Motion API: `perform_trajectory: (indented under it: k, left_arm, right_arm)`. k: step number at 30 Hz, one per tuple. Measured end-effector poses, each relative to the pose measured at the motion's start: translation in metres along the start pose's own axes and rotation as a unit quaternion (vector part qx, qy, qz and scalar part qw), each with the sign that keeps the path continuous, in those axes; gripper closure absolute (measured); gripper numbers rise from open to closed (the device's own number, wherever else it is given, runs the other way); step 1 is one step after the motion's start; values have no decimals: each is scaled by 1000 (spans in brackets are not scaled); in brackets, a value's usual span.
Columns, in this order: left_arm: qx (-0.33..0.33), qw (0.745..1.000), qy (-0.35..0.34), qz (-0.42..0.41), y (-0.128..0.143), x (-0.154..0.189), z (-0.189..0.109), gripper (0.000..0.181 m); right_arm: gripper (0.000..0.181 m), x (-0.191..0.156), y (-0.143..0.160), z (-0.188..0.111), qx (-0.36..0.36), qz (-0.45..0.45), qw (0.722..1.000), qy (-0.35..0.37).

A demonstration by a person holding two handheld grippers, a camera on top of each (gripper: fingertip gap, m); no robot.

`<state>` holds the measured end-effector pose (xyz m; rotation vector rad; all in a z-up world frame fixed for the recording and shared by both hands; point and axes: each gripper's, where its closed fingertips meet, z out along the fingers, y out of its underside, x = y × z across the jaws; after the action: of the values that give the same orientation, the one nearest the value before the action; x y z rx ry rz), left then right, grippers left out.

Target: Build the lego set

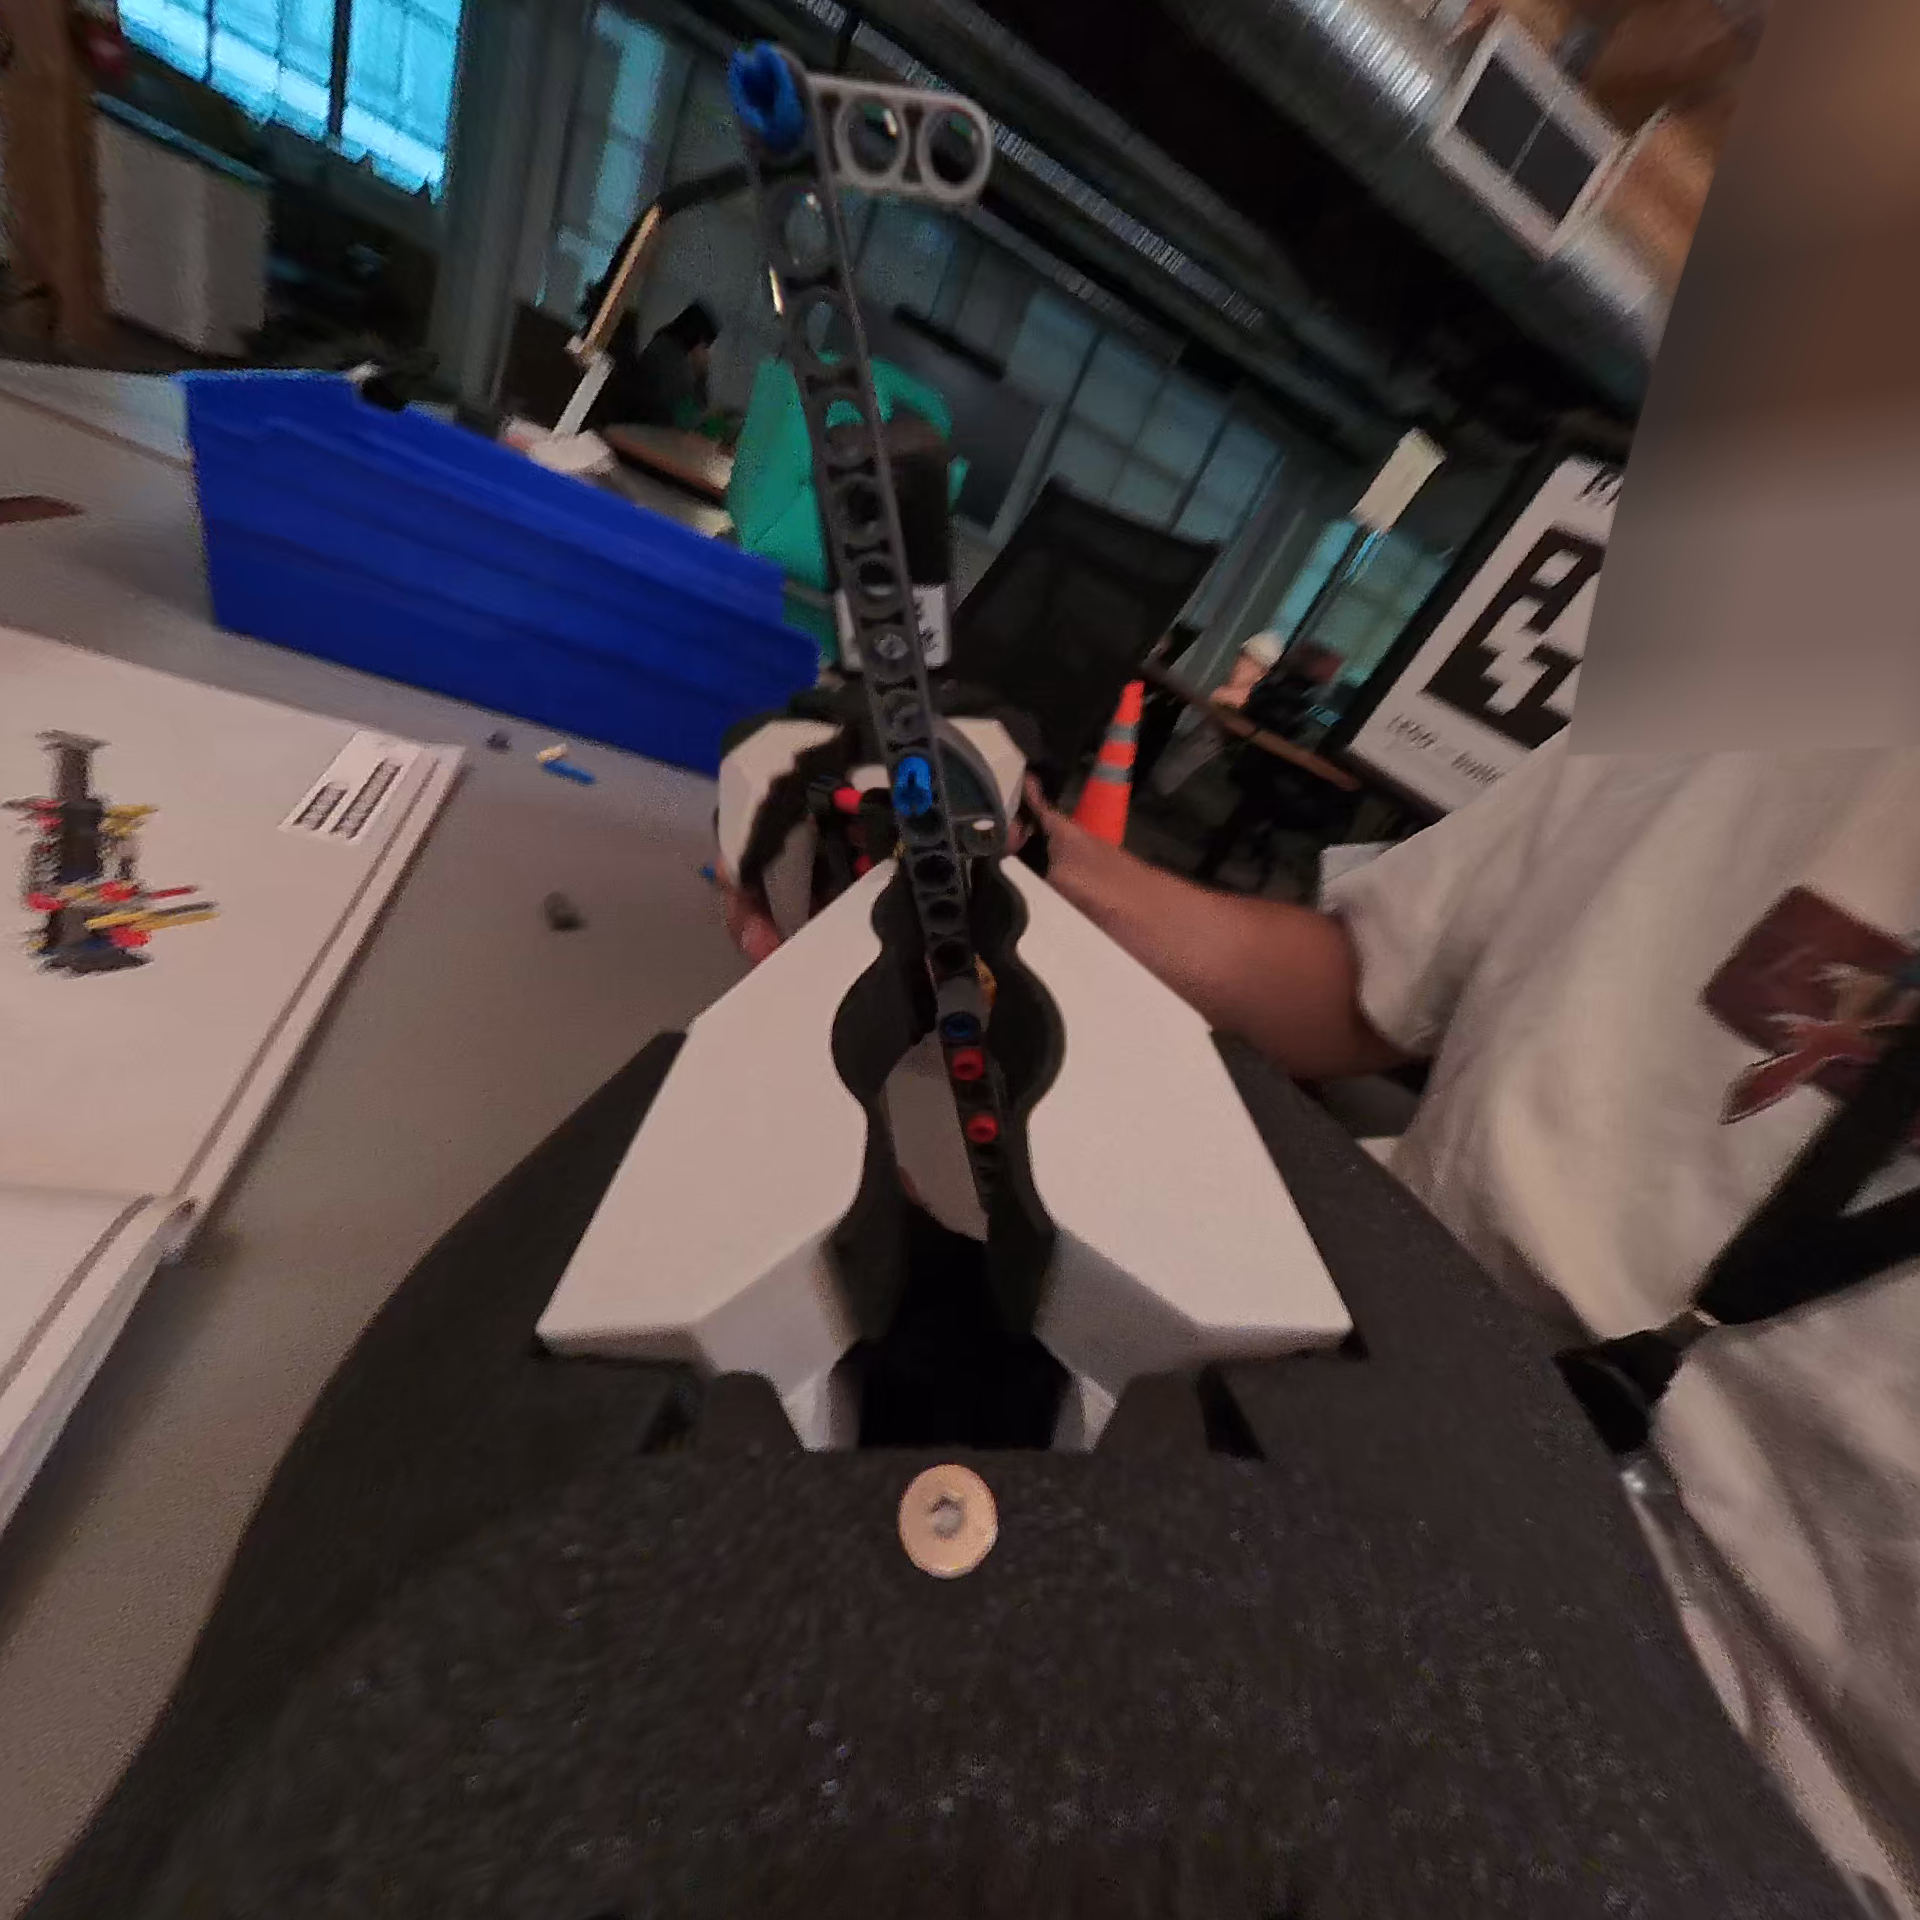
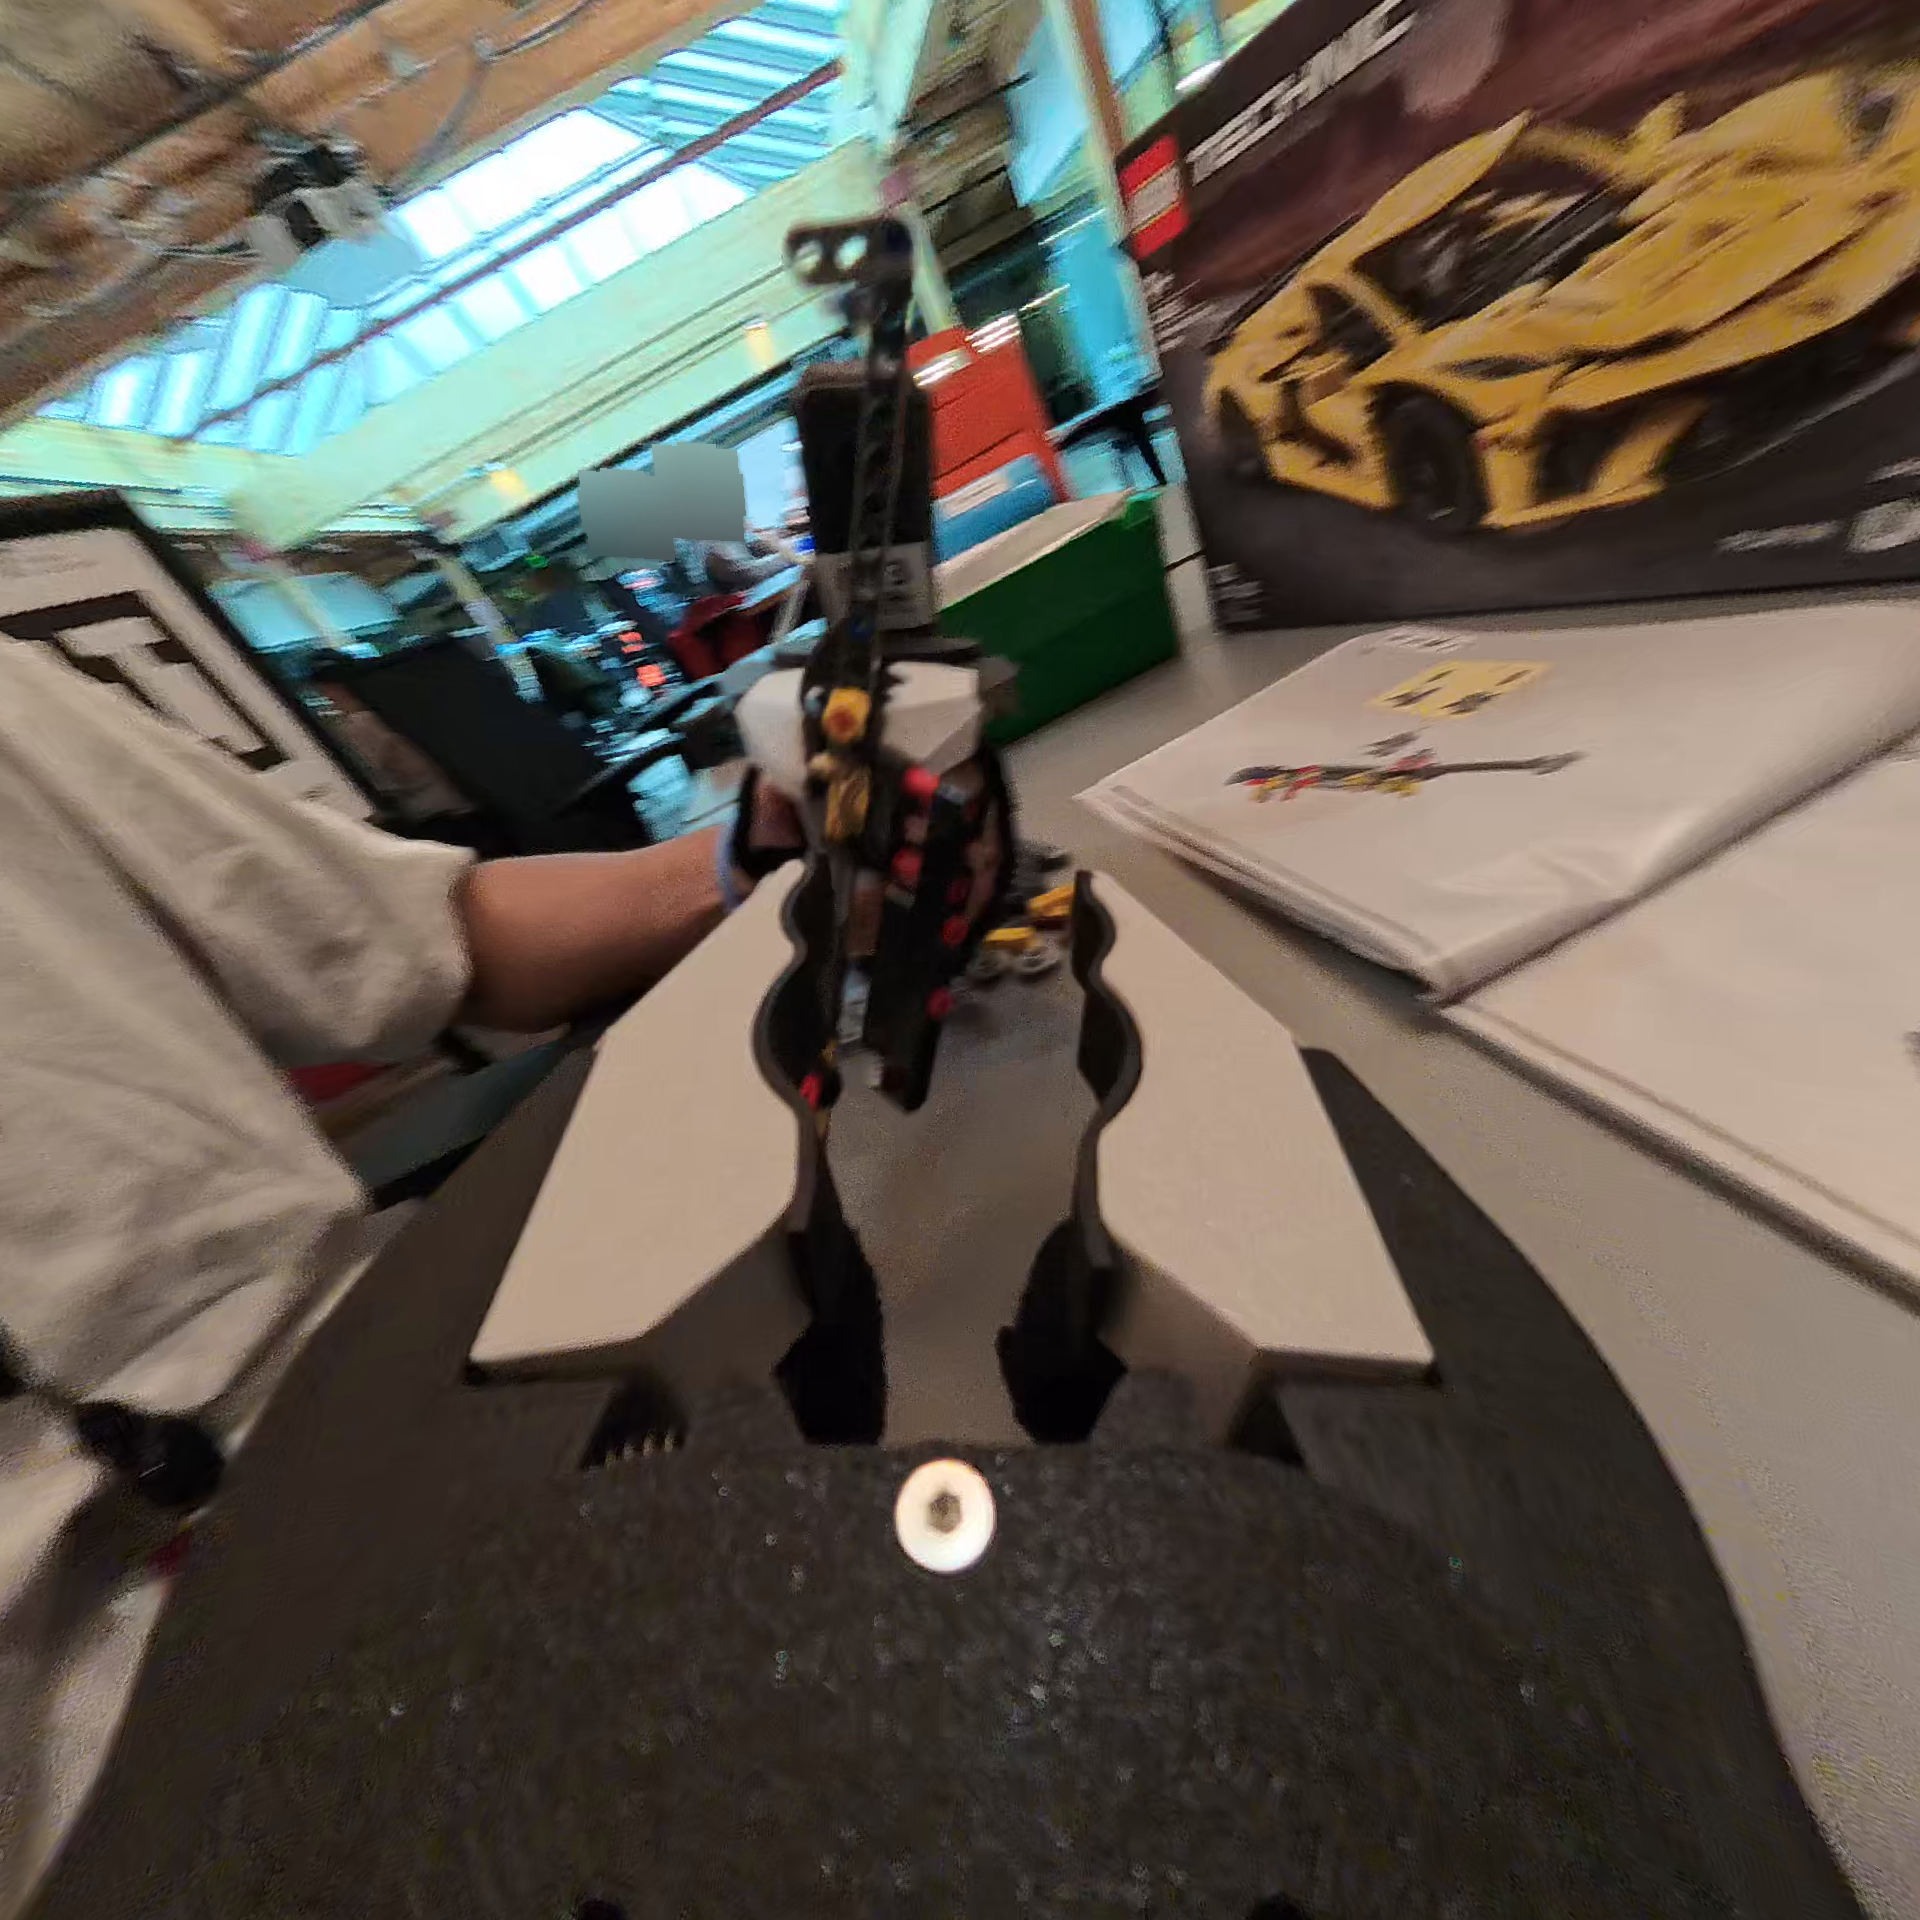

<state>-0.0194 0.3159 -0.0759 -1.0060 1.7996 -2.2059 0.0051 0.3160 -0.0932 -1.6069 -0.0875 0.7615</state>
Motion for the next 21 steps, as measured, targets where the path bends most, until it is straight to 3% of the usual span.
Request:
perform_trajectory:
  k: [2, 5, 6, 10, 13, 18, 19, 21]
  left_arm:
    - [26, 998, 44, -19, -8, 11, -3, 175]
    - [27, 999, 36, -24, -8, 6, -6, 175]
    - [24, 999, 28, -24, -6, 3, -6, 175]
    - [17, 1000, -9, -12, -2, -6, -3, 174]
    - [9, 1000, -14, -8, -1, -5, 1, 156]
    - [6, 1000, -5, -17, 2, -2, 10, 155]
    - [2, 1000, -6, -20, 4, -3, 13, 167]
    - [2, 1000, -2, -20, 5, -2, 15, 168]
  right_arm:
    - [136, -17, 0, 4, -1, 40, 997, -60]
    - [170, -35, -15, 0, 30, 43, 993, -106]
    - [174, -35, -14, 0, 28, 31, 994, -98]
    - [174, -27, -10, -3, 8, 24, 998, -55]
    - [174, -21, -8, -5, 2, 16, 999, -31]
    - [174, -27, -2, -1, -15, 40, 997, -60]
    - [175, -27, 1, 1, -23, 37, 997, -58]
    - [175, -23, 0, 2, -19, 36, 998, -47]
